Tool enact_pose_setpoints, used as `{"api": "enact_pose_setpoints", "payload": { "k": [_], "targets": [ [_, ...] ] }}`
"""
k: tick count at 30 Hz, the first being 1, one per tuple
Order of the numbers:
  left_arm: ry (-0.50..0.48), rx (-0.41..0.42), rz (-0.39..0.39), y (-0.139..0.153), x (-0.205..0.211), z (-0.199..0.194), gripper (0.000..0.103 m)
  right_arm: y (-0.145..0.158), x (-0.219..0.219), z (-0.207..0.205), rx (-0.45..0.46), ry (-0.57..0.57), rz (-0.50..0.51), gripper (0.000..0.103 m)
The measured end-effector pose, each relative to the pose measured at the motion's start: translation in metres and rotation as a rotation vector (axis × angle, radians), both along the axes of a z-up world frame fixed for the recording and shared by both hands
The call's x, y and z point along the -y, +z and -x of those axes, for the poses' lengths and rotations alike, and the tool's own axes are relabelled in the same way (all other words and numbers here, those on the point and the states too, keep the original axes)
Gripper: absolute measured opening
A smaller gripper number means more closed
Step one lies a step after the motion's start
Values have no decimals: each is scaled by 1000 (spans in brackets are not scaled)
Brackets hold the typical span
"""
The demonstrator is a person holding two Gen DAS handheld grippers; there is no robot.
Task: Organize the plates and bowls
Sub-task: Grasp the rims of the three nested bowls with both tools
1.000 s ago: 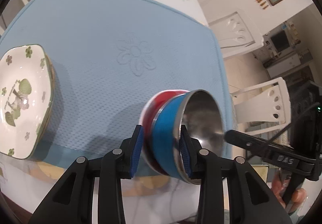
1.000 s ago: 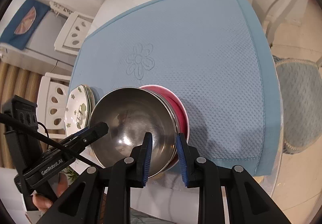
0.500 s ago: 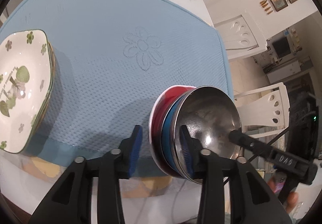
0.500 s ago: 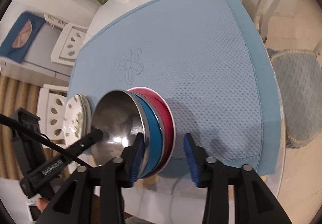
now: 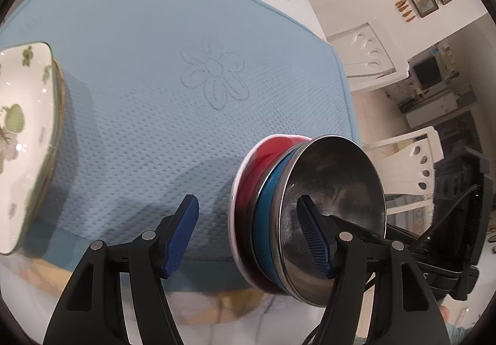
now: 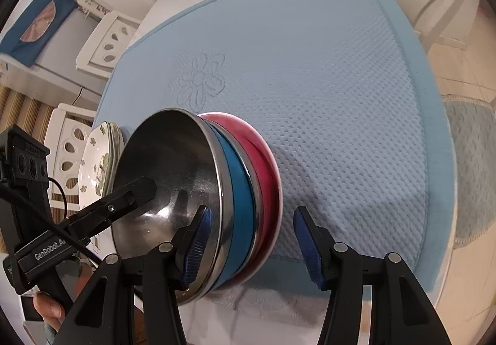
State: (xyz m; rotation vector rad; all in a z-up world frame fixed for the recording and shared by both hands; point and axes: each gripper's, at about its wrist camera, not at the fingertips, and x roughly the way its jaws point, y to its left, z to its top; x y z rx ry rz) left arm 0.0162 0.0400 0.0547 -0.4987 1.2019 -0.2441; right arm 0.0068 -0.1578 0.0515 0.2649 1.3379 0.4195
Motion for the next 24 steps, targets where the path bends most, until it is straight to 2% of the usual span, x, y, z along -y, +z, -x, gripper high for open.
{"api": "enact_pose_setpoints", "payload": {
  "k": [6,8,10,11,18,24],
  "targets": [
    [-19,-25,58,-14,1,-3,59,-14,2,-2,-29,0,-79,53],
    [-20,-32,81,-19,1,-3,54,-17,3,-2,-40,-10,-106,53],
    [-23,-40,94,-23,2,-3,42,-18,4,-2,-45,-15,-123,53],
    [-27,-41,100,-24,3,-3,40,-18,3,-2,-42,-14,-124,52],
    [-35,-21,79,-21,7,-2,40,-14,-4,2,-8,-7,-101,51],
    [-48,-13,36,-15,13,-2,40,-6,-18,5,34,15,-40,50]
  ]
}}
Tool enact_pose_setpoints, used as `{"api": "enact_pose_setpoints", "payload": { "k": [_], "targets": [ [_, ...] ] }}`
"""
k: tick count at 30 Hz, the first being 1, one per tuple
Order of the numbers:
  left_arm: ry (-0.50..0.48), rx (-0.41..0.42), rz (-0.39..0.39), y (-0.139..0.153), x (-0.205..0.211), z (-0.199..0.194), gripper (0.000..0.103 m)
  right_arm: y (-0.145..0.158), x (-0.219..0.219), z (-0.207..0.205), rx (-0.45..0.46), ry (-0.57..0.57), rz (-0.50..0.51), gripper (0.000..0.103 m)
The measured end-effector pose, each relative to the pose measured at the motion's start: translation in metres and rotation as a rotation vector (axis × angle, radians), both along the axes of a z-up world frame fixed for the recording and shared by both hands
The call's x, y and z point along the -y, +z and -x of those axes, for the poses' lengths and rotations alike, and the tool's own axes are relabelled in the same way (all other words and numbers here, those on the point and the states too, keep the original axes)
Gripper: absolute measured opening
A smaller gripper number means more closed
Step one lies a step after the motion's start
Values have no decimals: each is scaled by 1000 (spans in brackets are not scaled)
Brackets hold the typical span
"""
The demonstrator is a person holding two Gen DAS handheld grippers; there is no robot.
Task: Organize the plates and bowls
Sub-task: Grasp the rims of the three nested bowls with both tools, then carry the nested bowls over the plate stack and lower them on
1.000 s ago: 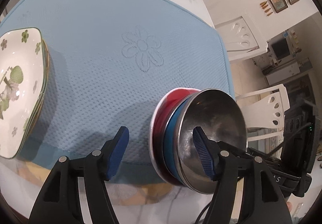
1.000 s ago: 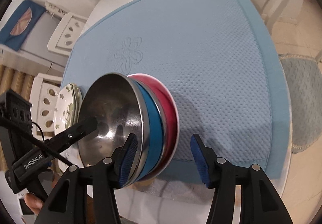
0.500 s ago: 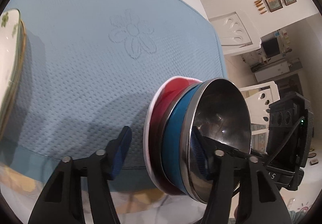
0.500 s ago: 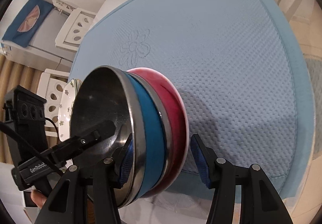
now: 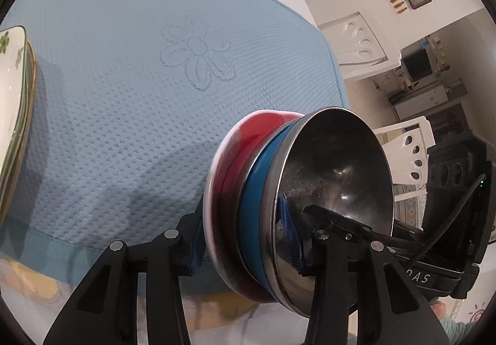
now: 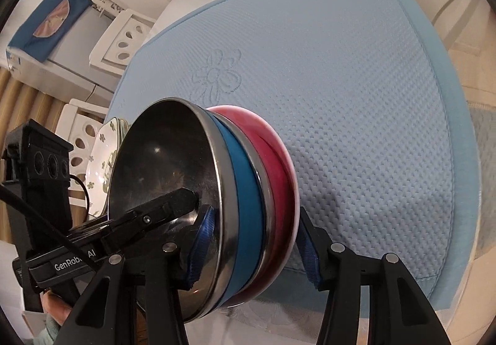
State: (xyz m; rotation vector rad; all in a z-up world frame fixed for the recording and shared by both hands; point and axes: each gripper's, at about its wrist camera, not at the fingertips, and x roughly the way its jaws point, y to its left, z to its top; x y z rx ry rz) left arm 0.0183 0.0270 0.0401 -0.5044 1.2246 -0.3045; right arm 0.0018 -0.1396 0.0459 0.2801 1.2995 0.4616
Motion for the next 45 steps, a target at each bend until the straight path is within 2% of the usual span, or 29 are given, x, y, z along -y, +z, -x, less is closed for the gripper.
{"api": "enact_pose_setpoints", "payload": {
  "k": [6,15,24,28,35,39,45],
  "targets": [
    [13,5,-28,12,-10,3,38,9,-10,-1,-7,-18,11,49],
    [103,46,-25,60,-57,7,39,46,-51,-10,6,-11,5,49],
    [226,113,-55,106,-139,23,39,78,-140,-16,10,83,-12,49],
    [286,105,-66,106,-183,33,39,74,-187,-15,4,136,-14,49],
    [339,43,-68,81,-248,47,38,46,-250,-14,-67,178,-13,49],
    [324,12,-56,66,-276,50,38,31,-273,-12,-109,165,7,49],
    [276,2,-36,57,-293,44,38,24,-281,-13,-132,120,29,49]
  ]
}}
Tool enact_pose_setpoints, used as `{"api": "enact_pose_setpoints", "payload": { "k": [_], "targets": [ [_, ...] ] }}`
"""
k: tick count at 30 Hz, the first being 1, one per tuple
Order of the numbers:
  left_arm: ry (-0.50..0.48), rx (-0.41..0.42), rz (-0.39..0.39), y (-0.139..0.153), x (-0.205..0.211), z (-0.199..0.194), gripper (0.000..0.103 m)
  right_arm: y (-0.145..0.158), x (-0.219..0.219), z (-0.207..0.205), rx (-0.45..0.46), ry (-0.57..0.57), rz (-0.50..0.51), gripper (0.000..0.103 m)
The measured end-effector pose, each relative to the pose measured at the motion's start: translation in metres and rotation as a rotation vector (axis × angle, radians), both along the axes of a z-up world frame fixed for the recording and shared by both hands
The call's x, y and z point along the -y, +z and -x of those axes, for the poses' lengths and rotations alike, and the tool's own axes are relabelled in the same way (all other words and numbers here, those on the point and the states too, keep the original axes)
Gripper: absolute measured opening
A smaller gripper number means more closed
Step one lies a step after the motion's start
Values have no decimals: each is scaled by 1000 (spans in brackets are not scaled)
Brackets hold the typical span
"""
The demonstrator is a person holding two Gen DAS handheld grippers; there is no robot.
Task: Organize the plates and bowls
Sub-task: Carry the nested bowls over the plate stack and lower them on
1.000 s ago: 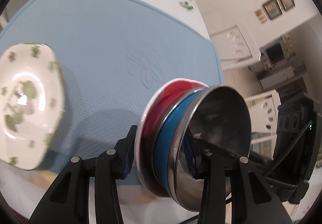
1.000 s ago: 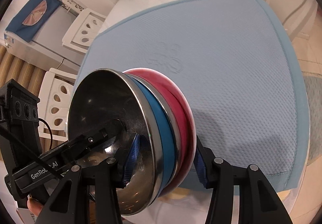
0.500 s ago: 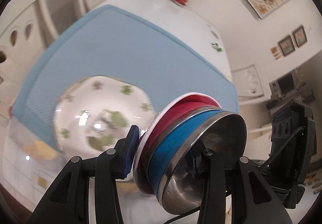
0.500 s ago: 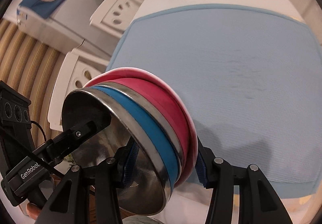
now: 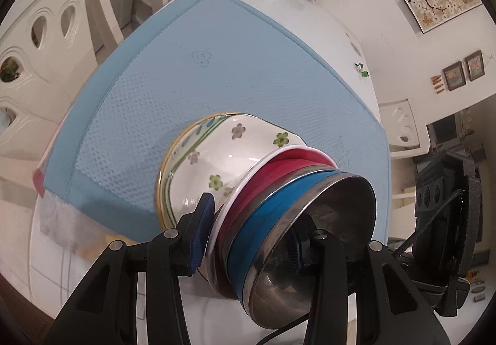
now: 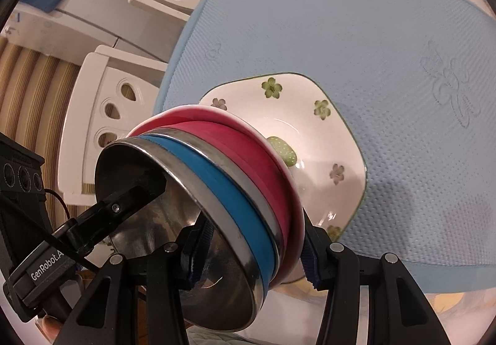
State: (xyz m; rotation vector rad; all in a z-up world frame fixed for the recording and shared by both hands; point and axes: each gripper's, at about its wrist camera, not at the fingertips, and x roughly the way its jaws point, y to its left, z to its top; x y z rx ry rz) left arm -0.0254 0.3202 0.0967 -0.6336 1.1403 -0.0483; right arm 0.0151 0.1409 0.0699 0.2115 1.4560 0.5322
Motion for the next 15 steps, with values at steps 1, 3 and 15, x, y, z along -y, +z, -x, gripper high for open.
{"api": "enact_pose_setpoints", "payload": {
  "k": [1,3,15],
  "targets": [
    [-10,1,2,-1,-2,-2,38,0,-1,-1,0,-7,5,49],
    [-26,4,7,-1,-3,-5,38,1,-5,-4,-2,-21,12,49],
    [-126,2,47,-10,1,-29,38,1,10,-19,-8,-125,43,49]
  ]
}}
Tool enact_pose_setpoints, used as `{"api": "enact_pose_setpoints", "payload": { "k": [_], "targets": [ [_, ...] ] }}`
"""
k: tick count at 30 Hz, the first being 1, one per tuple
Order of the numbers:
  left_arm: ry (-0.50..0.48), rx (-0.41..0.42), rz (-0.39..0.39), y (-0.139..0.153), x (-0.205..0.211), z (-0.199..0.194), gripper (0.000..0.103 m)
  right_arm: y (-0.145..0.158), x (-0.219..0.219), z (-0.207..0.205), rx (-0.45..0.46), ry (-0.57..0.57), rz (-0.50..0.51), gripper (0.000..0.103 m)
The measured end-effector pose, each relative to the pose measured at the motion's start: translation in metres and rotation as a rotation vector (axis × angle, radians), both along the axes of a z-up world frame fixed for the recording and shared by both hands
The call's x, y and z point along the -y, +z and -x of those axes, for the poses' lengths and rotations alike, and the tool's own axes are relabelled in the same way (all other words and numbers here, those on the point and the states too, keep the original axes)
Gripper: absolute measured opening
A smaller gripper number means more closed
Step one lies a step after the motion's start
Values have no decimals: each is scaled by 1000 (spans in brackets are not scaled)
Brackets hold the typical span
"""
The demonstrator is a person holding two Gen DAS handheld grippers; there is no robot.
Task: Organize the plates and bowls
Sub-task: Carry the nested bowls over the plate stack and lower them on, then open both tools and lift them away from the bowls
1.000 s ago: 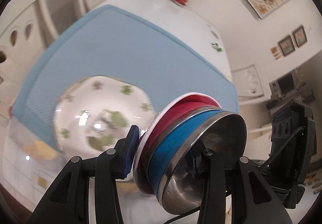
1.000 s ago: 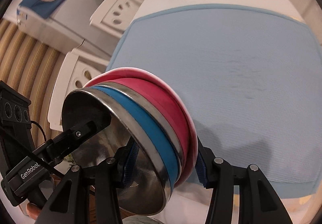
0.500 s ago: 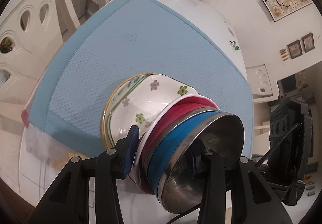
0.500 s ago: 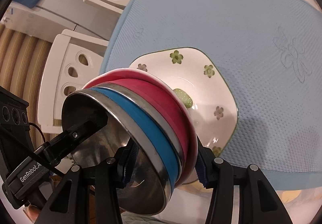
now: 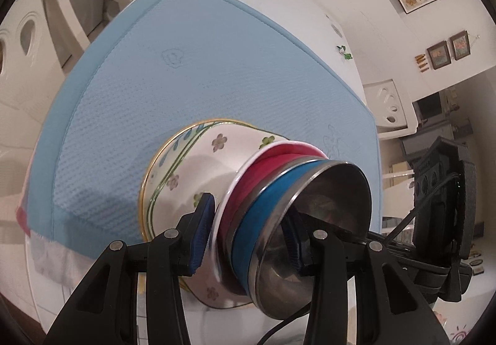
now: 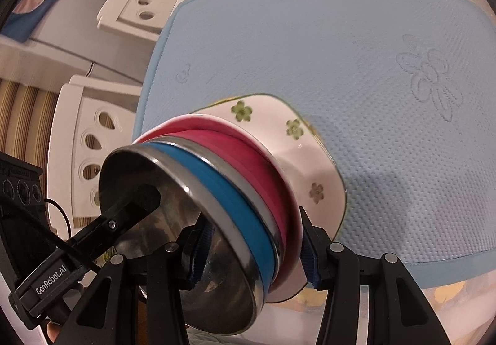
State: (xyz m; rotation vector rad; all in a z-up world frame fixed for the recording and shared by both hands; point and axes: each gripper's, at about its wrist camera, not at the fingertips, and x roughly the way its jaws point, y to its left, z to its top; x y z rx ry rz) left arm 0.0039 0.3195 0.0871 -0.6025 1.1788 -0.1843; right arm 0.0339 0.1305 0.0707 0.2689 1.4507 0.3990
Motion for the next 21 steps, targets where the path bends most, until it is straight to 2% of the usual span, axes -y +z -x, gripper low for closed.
{"api": "enact_pose_setpoints", "payload": {
  "k": [7,10,16,21],
  "targets": [
    [-8,-1,17,0,-10,-2,38,10,0,1,43,-1,34,48],
    [-2,52,22,14,-19,0,38,32,-6,6,168,23,112,48],
    [-46,166,-35,50,-16,9,38,84,-24,28,405,112,136,48],
    [-58,240,-144,72,-2,19,40,101,-30,48,477,146,127,48]
  ]
}}
